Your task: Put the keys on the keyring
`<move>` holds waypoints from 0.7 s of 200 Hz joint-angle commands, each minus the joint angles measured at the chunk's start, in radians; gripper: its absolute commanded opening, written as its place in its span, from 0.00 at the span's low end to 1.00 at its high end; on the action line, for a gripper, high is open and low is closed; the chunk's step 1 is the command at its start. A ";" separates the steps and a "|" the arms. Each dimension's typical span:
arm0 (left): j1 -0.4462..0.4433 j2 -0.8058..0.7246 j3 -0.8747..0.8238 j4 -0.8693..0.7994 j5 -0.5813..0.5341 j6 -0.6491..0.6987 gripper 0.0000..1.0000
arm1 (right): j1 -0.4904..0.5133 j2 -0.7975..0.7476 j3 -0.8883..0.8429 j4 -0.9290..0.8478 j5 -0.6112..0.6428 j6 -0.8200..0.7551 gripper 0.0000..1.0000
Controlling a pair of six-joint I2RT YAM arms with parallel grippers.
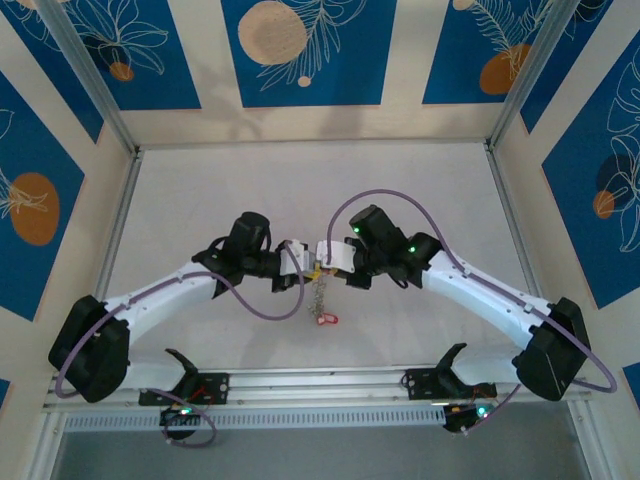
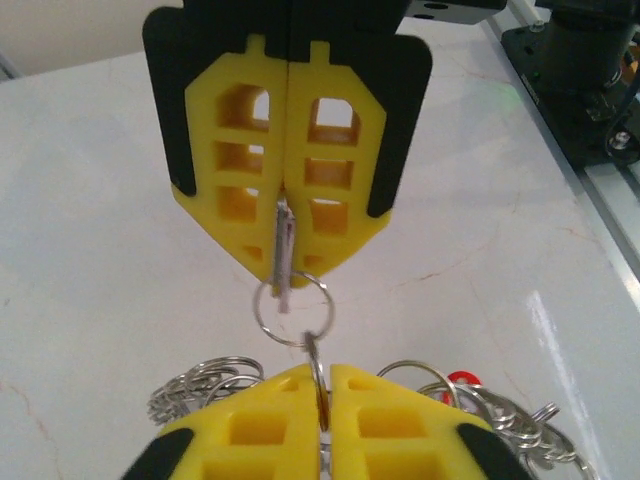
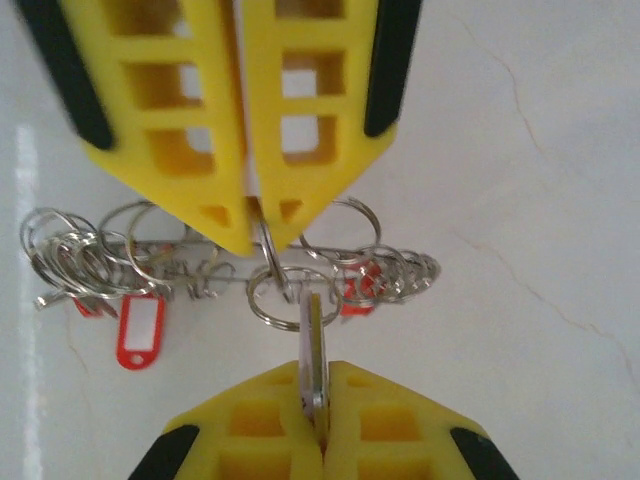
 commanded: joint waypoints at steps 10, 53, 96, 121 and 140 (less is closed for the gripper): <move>-0.009 0.022 0.011 -0.022 -0.045 -0.032 0.22 | 0.032 0.034 0.088 -0.030 0.134 -0.122 0.00; 0.032 -0.040 -0.076 0.114 -0.132 -0.157 0.28 | 0.037 0.071 0.146 -0.081 0.177 -0.182 0.00; 0.096 -0.135 -0.193 0.220 -0.264 -0.332 0.40 | 0.036 0.068 0.205 -0.078 0.181 -0.186 0.00; 0.155 -0.193 -0.238 0.217 -0.376 -0.455 0.51 | 0.029 0.060 0.228 -0.044 0.180 -0.172 0.00; 0.217 -0.248 -0.284 0.236 -0.515 -0.618 0.63 | 0.021 0.067 0.252 -0.029 0.179 -0.152 0.00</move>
